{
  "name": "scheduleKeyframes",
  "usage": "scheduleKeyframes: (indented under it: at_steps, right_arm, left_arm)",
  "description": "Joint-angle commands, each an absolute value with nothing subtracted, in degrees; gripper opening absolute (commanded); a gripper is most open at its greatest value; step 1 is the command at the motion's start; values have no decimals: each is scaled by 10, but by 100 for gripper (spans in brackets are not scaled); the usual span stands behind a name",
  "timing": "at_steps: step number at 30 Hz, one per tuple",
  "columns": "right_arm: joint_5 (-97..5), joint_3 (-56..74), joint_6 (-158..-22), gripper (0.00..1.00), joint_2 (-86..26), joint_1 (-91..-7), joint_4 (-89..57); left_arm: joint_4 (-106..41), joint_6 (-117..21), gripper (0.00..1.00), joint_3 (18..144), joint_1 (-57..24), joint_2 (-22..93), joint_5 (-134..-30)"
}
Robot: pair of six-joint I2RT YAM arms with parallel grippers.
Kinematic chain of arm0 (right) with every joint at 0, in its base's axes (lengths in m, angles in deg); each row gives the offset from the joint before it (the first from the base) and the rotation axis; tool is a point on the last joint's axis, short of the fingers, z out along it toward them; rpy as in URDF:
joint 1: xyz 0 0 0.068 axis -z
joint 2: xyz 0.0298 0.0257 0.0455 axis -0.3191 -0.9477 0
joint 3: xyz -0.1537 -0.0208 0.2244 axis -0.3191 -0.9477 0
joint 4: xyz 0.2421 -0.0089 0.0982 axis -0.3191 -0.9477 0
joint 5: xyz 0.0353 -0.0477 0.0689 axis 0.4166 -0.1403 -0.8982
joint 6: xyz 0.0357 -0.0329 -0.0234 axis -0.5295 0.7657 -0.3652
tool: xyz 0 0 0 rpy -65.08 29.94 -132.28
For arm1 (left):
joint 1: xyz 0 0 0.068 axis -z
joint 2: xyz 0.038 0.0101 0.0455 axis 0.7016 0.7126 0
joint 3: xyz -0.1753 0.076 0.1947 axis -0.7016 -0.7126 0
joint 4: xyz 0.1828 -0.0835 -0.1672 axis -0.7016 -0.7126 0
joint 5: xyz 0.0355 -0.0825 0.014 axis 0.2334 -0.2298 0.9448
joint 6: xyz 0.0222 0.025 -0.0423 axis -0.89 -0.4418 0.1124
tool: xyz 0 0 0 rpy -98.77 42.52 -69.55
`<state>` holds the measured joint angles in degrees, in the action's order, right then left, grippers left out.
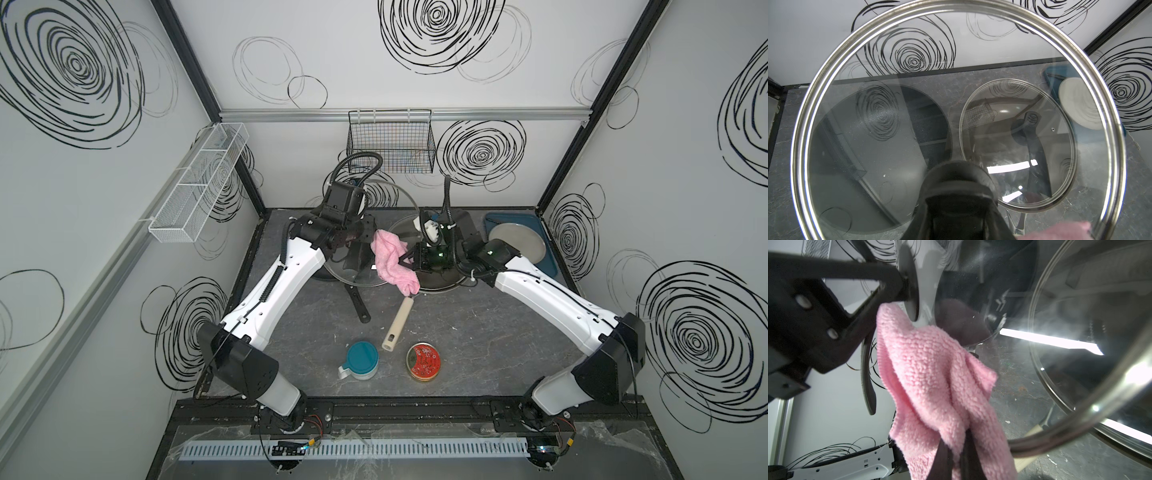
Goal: Wipe the pot lid with a cloth
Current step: Wipe the pot lid.
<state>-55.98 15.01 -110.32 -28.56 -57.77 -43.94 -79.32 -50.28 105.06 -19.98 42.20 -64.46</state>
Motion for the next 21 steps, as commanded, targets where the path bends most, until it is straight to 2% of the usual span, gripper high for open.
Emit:
scheduleKeyframes:
  at_steps: [1, 9, 21]
  right_arm:
    - [-552, 161, -1093, 0, -257, -550, -459]
    - [-589, 195, -1087, 0, -280, -511, -437]
    - [-622, 342, -1040, 0, -393, -478, -485]
  left_arm:
    - [-698, -513, 0, 1076, -201, 382, -666]
    - [-698, -518, 0, 1063, -199, 379, -678]
    - [-709, -540, 0, 1055, -181, 370, -688]
